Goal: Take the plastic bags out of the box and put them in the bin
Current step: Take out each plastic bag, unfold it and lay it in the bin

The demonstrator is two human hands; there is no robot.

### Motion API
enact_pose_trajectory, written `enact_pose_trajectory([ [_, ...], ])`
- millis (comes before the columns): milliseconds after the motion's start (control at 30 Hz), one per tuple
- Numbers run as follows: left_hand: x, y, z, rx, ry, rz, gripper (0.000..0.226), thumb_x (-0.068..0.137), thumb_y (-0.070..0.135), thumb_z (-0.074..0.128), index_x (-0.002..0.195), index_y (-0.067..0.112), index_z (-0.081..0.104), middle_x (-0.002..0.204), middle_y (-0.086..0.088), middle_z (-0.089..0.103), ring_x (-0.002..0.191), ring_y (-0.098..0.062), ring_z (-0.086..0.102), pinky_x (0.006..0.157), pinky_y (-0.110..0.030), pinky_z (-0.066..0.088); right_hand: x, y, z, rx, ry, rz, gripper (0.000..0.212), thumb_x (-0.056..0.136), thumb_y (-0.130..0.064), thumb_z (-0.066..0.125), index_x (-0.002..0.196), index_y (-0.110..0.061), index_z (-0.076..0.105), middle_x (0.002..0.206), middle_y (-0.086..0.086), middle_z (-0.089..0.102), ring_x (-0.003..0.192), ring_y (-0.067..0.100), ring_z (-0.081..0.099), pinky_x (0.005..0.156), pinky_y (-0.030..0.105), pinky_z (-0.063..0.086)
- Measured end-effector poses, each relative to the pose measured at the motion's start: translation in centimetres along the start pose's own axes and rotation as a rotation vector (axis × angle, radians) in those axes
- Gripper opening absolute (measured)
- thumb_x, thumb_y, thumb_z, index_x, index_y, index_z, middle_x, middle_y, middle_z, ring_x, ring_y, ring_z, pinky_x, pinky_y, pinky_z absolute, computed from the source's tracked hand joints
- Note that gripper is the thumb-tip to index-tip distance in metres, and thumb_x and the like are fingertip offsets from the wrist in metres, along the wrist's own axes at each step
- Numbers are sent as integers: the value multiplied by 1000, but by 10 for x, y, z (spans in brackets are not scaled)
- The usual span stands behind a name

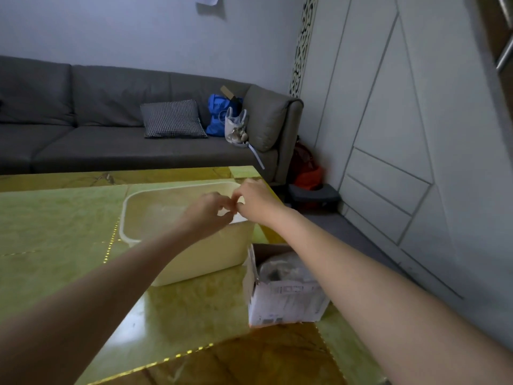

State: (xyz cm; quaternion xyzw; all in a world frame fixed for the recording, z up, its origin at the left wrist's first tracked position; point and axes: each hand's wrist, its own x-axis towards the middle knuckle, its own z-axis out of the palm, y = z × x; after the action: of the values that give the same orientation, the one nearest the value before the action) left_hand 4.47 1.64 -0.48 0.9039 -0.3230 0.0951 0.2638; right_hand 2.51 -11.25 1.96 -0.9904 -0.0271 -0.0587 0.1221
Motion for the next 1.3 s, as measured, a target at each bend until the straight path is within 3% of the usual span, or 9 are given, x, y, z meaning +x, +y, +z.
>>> enact_pose_trajectory([
  [200, 8, 15, 15, 61, -20, -2, 24, 87, 17, 60, 107, 6, 68, 111, -14, 63, 99, -29, 57, 84, -34, 45, -8, 15, 3, -26, -46, 51, 26, 93, -15, 50, 110, -9, 69, 118, 12, 62, 116, 31, 50, 92, 31, 40],
  [333, 13, 31, 36, 36, 259, 41, 21, 85, 8, 60, 104, 1, 68, 111, -19, 59, 103, -34, 52, 88, -37, 40, -11, 24, -3, 176, 111, 110, 23, 88, -6, 49, 100, -3, 70, 104, 15, 67, 99, 27, 60, 73, 27, 42],
  [433, 20, 44, 37, -92, 376, 42, 24, 82, 6, 63, 104, -2, 66, 110, -19, 55, 99, -30, 53, 81, -23, 37, -14, 31, -22, 419, 157, 125, 22, 87, -3, 51, 98, 0, 70, 89, 12, 67, 83, 22, 61, 71, 30, 48],
  [600, 8, 58, 32, -160, 161, 221, 18, 79, 9, 68, 96, 3, 69, 97, -11, 52, 82, -22, 56, 72, -24, 47, -46, 52, -45, 473, -140, 120, 19, 89, 4, 50, 97, -5, 65, 80, 12, 63, 58, 16, 59, 51, 18, 51],
  [700, -6, 68, 23, -153, -15, 239, 17, 78, 14, 71, 93, 5, 69, 95, -6, 51, 86, -25, 61, 64, -4, 40, -65, 54, -50, 479, -227, 128, 20, 87, 10, 50, 96, -1, 65, 76, 13, 64, 49, 9, 61, 53, 18, 54],
  [833, -21, 71, 14, 188, -323, 254, 24, 82, 31, 67, 105, 21, 69, 119, -3, 53, 110, -19, 47, 86, -15, 37, -84, 47, -54, 242, -383, 117, 17, 87, 2, 59, 100, 7, 68, 76, 13, 69, 55, 12, 63, 59, 22, 55],
  [967, -35, 76, 19, 396, -370, 210, 26, 88, 34, 58, 113, 34, 64, 137, 4, 41, 124, -22, 33, 98, -34, 36, -100, 35, -44, -15, -412, 108, 14, 86, -2, 61, 92, 8, 68, 67, 11, 65, 50, 16, 60, 55, 27, 55],
  [1133, -43, 80, 27, 484, -279, 235, 28, 94, 28, 49, 118, 25, 63, 142, 3, 37, 129, -21, 30, 99, -33, 35, -114, 32, -26, -245, -378, 102, 24, 87, -13, 62, 68, -9, 48, 67, 4, 49, 54, 18, 47, 46, 28, 37],
  [1300, -47, 82, 27, 413, -196, 275, 13, 88, 25, 57, 97, 24, 66, 129, 3, 44, 118, -18, 38, 92, -28, 36, -114, 32, -12, -279, -263, 121, 24, 86, -6, 57, 69, -13, 42, 72, 3, 46, 63, 21, 50, 49, 28, 35],
])
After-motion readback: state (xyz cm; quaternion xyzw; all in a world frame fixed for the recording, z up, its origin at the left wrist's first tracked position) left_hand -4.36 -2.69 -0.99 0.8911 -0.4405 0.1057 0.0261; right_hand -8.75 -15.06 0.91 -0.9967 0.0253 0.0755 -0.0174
